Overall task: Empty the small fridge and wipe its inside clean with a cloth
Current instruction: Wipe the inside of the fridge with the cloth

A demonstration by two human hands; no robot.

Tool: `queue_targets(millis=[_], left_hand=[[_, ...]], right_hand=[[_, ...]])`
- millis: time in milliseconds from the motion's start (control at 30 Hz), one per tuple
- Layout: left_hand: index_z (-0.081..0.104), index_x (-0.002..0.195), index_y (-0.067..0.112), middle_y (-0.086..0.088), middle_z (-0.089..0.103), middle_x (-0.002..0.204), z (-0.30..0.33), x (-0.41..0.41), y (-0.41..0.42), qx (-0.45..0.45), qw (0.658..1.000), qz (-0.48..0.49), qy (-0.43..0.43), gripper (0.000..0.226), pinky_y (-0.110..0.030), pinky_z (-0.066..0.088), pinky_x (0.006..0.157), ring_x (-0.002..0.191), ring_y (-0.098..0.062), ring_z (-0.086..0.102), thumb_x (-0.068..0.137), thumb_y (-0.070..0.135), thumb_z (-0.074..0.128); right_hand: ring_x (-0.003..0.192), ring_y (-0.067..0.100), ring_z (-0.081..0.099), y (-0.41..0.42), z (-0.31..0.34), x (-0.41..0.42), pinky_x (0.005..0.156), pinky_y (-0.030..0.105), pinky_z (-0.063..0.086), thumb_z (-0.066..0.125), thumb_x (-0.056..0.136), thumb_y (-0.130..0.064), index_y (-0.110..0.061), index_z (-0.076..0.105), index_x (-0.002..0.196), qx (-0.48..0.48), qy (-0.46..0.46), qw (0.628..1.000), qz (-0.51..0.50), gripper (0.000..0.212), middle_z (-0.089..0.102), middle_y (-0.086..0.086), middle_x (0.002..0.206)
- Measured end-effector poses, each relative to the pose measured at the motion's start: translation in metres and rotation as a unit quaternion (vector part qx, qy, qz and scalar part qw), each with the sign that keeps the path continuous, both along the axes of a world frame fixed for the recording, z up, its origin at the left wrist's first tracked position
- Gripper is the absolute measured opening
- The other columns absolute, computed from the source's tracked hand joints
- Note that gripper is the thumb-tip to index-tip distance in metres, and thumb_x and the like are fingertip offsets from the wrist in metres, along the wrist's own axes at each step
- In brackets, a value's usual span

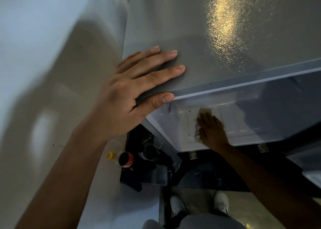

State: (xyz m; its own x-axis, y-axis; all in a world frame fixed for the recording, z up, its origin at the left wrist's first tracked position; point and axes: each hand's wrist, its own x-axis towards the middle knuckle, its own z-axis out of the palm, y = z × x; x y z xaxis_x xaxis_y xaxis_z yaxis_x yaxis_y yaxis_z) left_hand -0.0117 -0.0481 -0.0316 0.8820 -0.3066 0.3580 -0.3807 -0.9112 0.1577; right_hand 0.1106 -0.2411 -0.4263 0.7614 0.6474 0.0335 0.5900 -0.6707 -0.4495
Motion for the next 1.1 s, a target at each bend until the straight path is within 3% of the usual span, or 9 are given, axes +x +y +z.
queue_targets(millis=[100,200,367,500,600,733,900,967,1100], left_hand=[[0.055,0.141,0.012,-0.009,0.049,0.153,0.000,-0.001,0.000,-0.003,1.000,0.004,0.008,0.045,-0.055,0.035,0.118,0.148,-0.027,0.040,0.101,0.034,0.056],[0.055,0.140,0.011,-0.010,0.049,0.153,0.002,-0.001,-0.001,-0.002,1.000,0.001,0.011,0.045,-0.054,0.035,0.119,0.147,-0.029,0.040,0.101,0.033,0.056],[0.055,0.141,0.012,-0.009,0.049,0.153,0.001,0.000,-0.001,-0.001,1.000,0.000,0.009,0.045,-0.053,0.035,0.119,0.148,-0.027,0.040,0.101,0.034,0.055],[0.055,0.141,0.013,-0.008,0.049,0.153,0.000,0.000,0.000,0.000,1.000,-0.003,0.002,0.045,-0.054,0.035,0.118,0.148,-0.026,0.040,0.101,0.034,0.055],[0.056,0.140,0.013,-0.008,0.049,0.153,0.000,0.000,0.000,0.002,1.000,-0.004,0.001,0.044,-0.053,0.035,0.119,0.148,-0.026,0.040,0.101,0.034,0.055],[0.056,0.140,0.014,-0.008,0.049,0.153,0.001,0.000,0.000,0.001,1.000,-0.005,-0.001,0.044,-0.053,0.035,0.119,0.148,-0.026,0.040,0.101,0.034,0.056],[0.056,0.140,0.013,-0.008,0.049,0.153,0.001,-0.001,0.000,0.001,1.000,0.003,0.002,0.045,-0.054,0.034,0.119,0.148,-0.026,0.040,0.101,0.034,0.055],[0.056,0.140,0.013,-0.008,0.049,0.153,0.000,-0.001,0.000,0.002,1.000,0.000,0.003,0.045,-0.054,0.034,0.119,0.148,-0.026,0.040,0.101,0.035,0.055],[0.056,0.140,0.013,-0.009,0.050,0.152,-0.001,0.000,0.001,0.000,1.000,-0.009,-0.006,0.044,-0.055,0.036,0.118,0.147,-0.027,0.041,0.101,0.033,0.057]], right_hand=[[0.123,0.045,0.057,0.031,0.006,0.015,0.103,0.053,0.044,0.045,0.083,-0.033,-0.001,0.061,0.129,-0.025,0.007,0.999,0.028,0.058,0.058,0.023,0.138],[0.120,0.043,0.058,0.053,0.010,0.009,0.100,0.047,0.042,0.045,0.084,-0.031,-0.003,0.065,0.123,-0.028,-0.009,0.998,0.063,0.052,0.060,0.021,0.134],[0.126,0.040,0.059,0.042,0.002,-0.036,0.103,0.050,0.046,0.044,0.085,-0.027,-0.008,0.068,0.125,0.002,-0.015,0.994,0.108,0.050,0.062,0.017,0.135],[0.134,0.033,0.046,-0.001,-0.008,-0.072,0.111,0.045,0.033,0.045,0.090,-0.026,-0.007,0.068,0.126,0.071,-0.042,0.994,0.073,0.046,0.058,0.016,0.142],[0.133,0.037,0.053,-0.009,-0.011,-0.066,0.112,0.047,0.031,0.044,0.090,-0.024,-0.006,0.068,0.124,0.086,-0.053,0.995,0.014,0.046,0.060,0.016,0.140],[0.127,0.040,0.057,0.020,-0.006,-0.038,0.111,0.048,0.032,0.046,0.086,-0.026,-0.006,0.067,0.126,0.064,-0.017,0.995,-0.069,0.050,0.063,0.018,0.135],[0.138,0.038,0.045,0.064,0.006,-0.010,0.110,0.050,0.037,0.054,0.079,-0.030,-0.009,0.059,0.134,-0.034,0.025,0.997,-0.061,0.058,0.052,0.017,0.145],[0.133,0.037,0.051,0.075,0.010,-0.009,0.104,0.049,0.044,0.065,0.073,-0.022,-0.012,0.065,0.122,-0.018,0.024,0.999,-0.024,0.049,0.058,0.015,0.138],[0.101,0.037,0.067,0.075,0.022,-0.026,0.084,0.043,0.052,0.070,0.059,-0.011,-0.016,0.071,0.098,0.044,0.030,0.998,0.013,0.039,0.068,0.011,0.113]])
